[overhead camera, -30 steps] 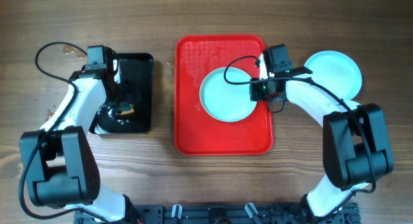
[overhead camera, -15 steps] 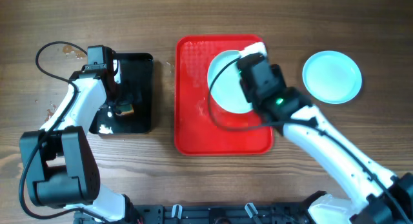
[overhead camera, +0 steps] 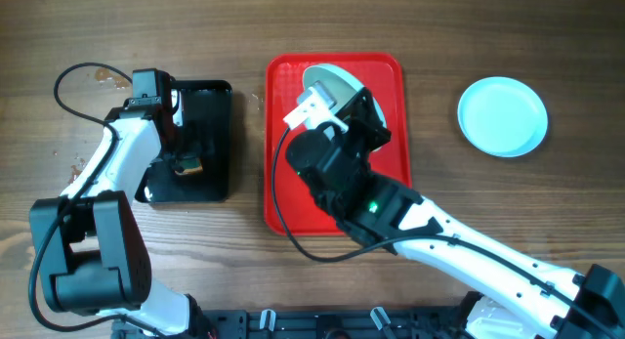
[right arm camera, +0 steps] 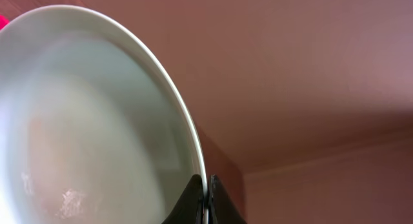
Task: Clean dirty plates on tray and stack at the side
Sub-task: 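Lift the plate by its rim with the right gripper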
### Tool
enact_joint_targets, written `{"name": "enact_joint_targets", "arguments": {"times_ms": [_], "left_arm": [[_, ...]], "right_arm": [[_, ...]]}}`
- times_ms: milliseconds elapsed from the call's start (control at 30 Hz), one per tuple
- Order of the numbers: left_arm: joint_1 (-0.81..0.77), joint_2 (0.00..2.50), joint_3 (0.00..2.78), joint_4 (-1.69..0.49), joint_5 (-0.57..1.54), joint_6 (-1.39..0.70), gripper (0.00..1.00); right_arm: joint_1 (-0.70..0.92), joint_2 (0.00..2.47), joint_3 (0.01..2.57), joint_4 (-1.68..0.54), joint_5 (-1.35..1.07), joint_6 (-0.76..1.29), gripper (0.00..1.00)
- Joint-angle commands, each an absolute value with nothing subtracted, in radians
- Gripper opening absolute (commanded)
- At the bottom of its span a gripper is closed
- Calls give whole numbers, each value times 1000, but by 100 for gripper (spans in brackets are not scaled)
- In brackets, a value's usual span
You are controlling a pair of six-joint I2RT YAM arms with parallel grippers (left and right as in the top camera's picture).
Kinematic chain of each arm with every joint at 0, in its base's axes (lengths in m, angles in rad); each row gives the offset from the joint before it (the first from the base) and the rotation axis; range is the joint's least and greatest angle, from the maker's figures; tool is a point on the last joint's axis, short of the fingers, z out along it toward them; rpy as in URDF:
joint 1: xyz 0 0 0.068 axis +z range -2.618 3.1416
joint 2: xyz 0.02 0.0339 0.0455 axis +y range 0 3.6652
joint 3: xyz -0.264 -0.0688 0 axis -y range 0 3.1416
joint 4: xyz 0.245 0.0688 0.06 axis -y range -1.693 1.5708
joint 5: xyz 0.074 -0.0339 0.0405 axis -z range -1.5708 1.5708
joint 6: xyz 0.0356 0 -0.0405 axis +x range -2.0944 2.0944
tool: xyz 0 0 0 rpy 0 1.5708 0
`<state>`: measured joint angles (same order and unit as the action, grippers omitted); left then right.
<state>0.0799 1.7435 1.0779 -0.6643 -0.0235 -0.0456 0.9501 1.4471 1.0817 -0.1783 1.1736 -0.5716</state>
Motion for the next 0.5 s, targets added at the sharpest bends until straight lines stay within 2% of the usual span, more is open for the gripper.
{"name": "enact_joint_targets", "arguments": {"times_ms": [0, 467], "left_arm": [[81, 1736, 1072, -662, -8, -30, 100], [81, 1736, 1072, -661, -8, -30, 100]], "right_arm": [[987, 1432, 1082, -168, 1244, -655, 4], [1002, 1432, 1082, -165, 1269, -654, 4]]}}
